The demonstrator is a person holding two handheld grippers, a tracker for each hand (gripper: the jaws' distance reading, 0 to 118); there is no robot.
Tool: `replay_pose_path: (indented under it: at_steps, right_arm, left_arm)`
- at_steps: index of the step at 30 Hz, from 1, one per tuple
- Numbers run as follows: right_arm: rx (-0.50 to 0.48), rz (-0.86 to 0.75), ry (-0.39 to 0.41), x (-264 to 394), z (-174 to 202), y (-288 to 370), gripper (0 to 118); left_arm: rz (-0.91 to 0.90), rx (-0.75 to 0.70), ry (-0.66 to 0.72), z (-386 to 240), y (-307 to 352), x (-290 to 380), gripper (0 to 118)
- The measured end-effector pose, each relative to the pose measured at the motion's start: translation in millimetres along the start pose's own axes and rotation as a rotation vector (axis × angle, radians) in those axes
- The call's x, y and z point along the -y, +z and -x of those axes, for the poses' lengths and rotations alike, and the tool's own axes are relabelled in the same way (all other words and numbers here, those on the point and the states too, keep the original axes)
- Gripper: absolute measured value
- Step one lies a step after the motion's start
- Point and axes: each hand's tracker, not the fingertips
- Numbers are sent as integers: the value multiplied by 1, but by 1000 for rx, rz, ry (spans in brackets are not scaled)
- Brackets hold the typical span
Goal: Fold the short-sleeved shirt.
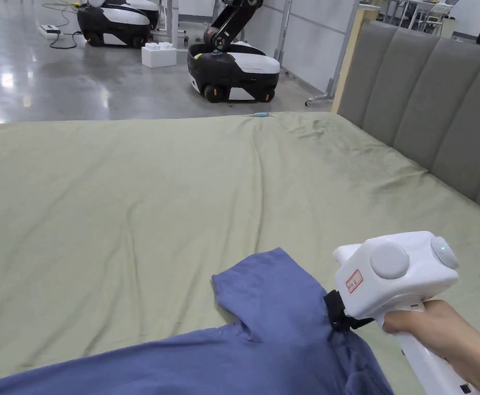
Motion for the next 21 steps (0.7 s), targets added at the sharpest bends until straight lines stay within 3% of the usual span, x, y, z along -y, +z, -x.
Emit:
replay_pose_path:
  at_steps: [4, 9, 16, 21]
  right_arm:
    - [-64, 1, -18, 2, 12, 18, 3]
    - [-136, -157, -89, 33, -4, 84, 3]
    - [-142, -266, -144, 134, -27, 178, 3]
    - [-137, -268, -202, 207, -24, 196, 3]
  left_arm:
    - [-32, -16, -41, -1, 12, 3, 2]
    - [-123, 64, 70, 25, 68, 10, 2]
    - [-252, 91, 66, 43, 169, 69, 2]
    - [-207, 86, 80, 47, 183, 127, 2]
